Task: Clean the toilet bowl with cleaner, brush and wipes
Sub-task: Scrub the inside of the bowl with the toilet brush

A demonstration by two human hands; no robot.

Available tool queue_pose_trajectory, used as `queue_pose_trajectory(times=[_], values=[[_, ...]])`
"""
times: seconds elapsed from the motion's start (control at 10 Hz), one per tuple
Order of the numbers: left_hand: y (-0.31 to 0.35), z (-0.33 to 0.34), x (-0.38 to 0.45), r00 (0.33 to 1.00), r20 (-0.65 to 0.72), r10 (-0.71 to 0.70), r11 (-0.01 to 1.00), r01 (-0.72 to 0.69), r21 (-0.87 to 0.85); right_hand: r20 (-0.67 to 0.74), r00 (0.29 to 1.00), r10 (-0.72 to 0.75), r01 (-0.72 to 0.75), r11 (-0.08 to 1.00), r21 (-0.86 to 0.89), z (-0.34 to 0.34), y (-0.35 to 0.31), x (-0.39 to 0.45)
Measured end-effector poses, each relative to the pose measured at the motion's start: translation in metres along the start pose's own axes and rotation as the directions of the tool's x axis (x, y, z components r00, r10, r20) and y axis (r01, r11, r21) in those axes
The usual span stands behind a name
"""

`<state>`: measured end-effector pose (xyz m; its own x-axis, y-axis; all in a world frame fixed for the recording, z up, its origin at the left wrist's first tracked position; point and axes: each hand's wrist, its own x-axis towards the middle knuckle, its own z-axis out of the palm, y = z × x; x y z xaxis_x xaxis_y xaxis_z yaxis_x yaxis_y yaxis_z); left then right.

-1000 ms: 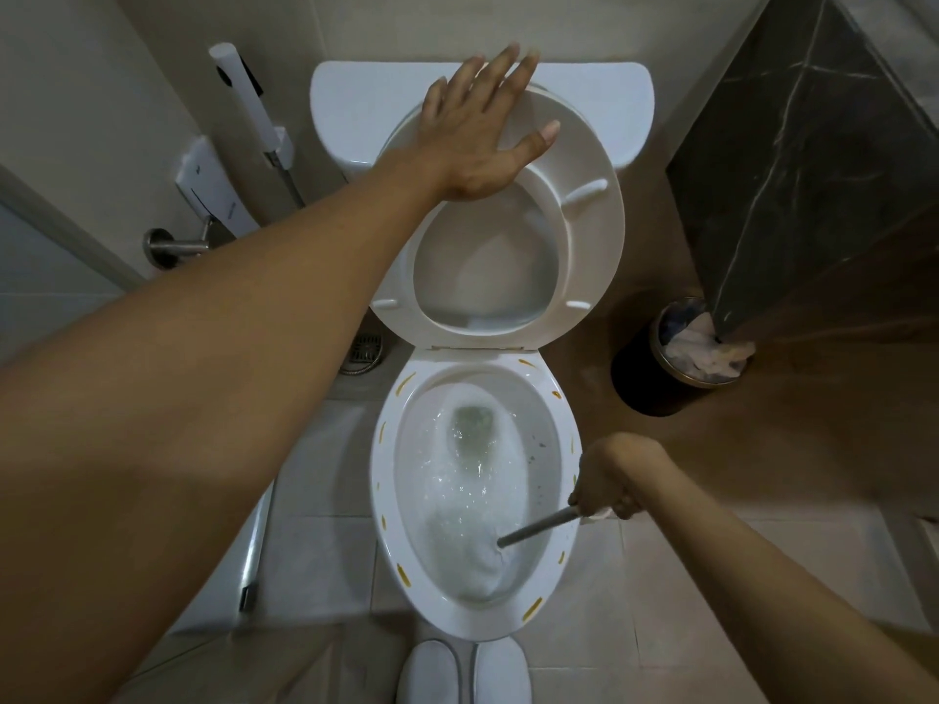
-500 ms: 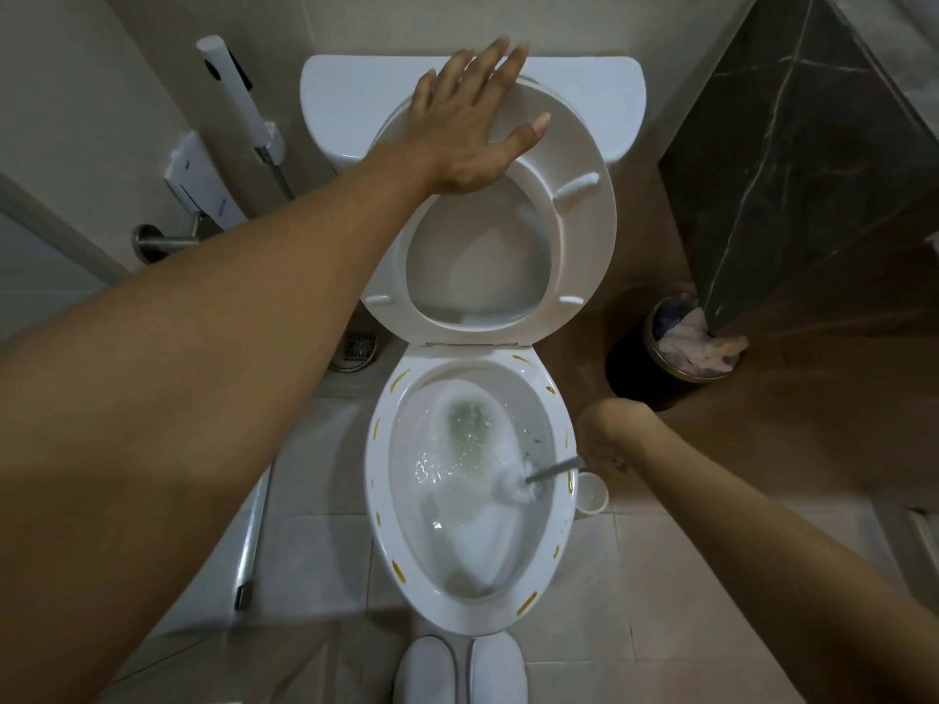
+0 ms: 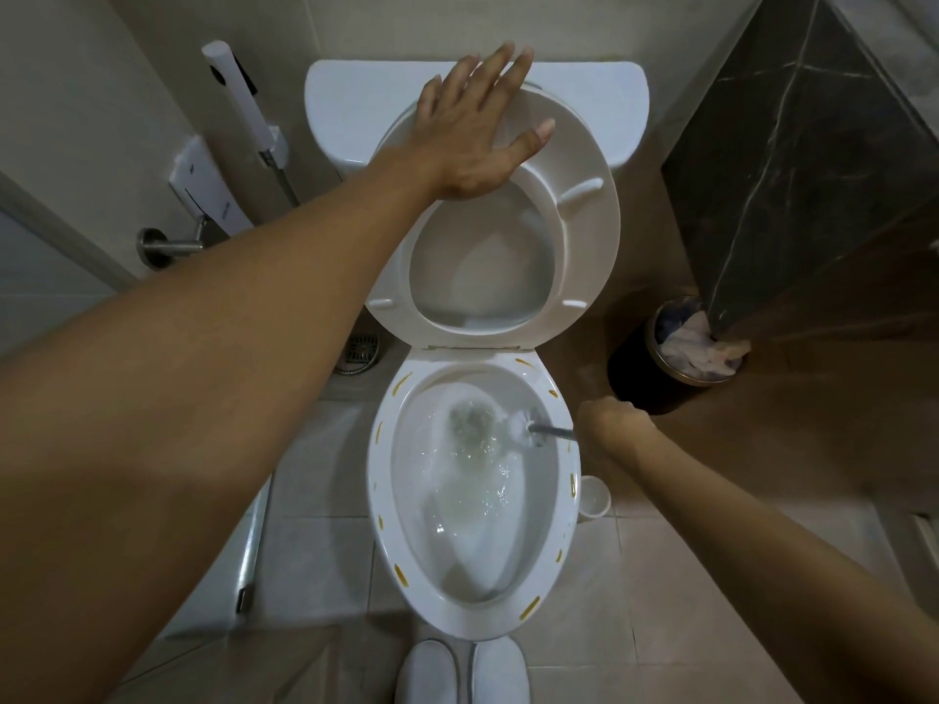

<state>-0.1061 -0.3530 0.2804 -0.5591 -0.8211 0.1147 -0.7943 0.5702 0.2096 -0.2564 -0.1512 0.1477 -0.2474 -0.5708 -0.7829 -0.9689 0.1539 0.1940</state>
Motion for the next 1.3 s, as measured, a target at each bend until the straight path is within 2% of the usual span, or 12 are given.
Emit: queue_pose_trajectory(times=[0.1, 0.2, 0.3, 0.4, 0.5, 0.6, 0.7, 0.9, 1.0, 1.1, 1.3], values=[[-0.001, 0.0, 0.0, 1.0, 0.005, 0.006, 1.0, -0.006, -0.002, 0.129, 0.99, -0.055, 0.064, 0.996, -0.068, -0.004, -0.004, -0.007], [0.0, -0.001, 0.0, 1.0, 0.01, 0.0, 1.0, 0.0, -0.006, 0.134, 0.99, -0.034, 0.04, 0.998, -0.039, -0.007, -0.002, -0.006], [0.0, -0.001, 0.0, 1.0, 0.012, -0.001, 1.0, 0.001, -0.011, 0.016, 0.999, 0.048, -0.05, 0.994, 0.1, 0.002, 0.004, 0.004], [-0.001, -0.001, 0.0, 1.0, 0.015, 0.002, 1.0, -0.001, -0.007, 0.021, 1.0, 0.013, -0.014, 0.998, 0.064, 0.009, 0.008, 0.008], [0.0, -0.001, 0.0, 1.0, 0.016, -0.002, 1.0, 0.002, -0.006, 0.129, 0.991, -0.046, 0.05, 0.998, -0.03, -0.007, 0.006, -0.009], [0.001, -0.002, 0.0, 1.0, 0.018, -0.01, 1.0, 0.01, -0.016, 0.091, 0.995, -0.043, 0.045, 0.999, -0.021, -0.012, 0.01, -0.005], [0.001, -0.003, -0.001, 1.0, 0.015, -0.013, 1.0, 0.014, -0.014, -0.028, 0.999, 0.016, -0.014, 0.998, 0.068, 0.0, 0.011, 0.009], [0.001, -0.002, -0.001, 1.0, 0.015, -0.017, 1.0, 0.017, -0.017, 0.25, 0.966, -0.069, 0.095, 0.991, -0.095, -0.013, 0.003, -0.01], [0.002, -0.003, -0.001, 1.0, 0.018, -0.019, 1.0, 0.02, -0.019, 0.149, 0.987, -0.056, 0.064, 0.997, -0.049, -0.005, 0.007, 0.003], [0.003, -0.003, -0.001, 1.0, 0.017, -0.017, 1.0, 0.017, -0.015, -0.079, 0.997, -0.002, 0.009, 0.996, 0.085, 0.014, 0.011, 0.016], [0.001, -0.002, -0.001, 1.0, 0.016, -0.012, 1.0, 0.012, -0.01, 0.07, 0.996, -0.059, 0.053, 0.996, 0.077, 0.008, 0.016, 0.007]])
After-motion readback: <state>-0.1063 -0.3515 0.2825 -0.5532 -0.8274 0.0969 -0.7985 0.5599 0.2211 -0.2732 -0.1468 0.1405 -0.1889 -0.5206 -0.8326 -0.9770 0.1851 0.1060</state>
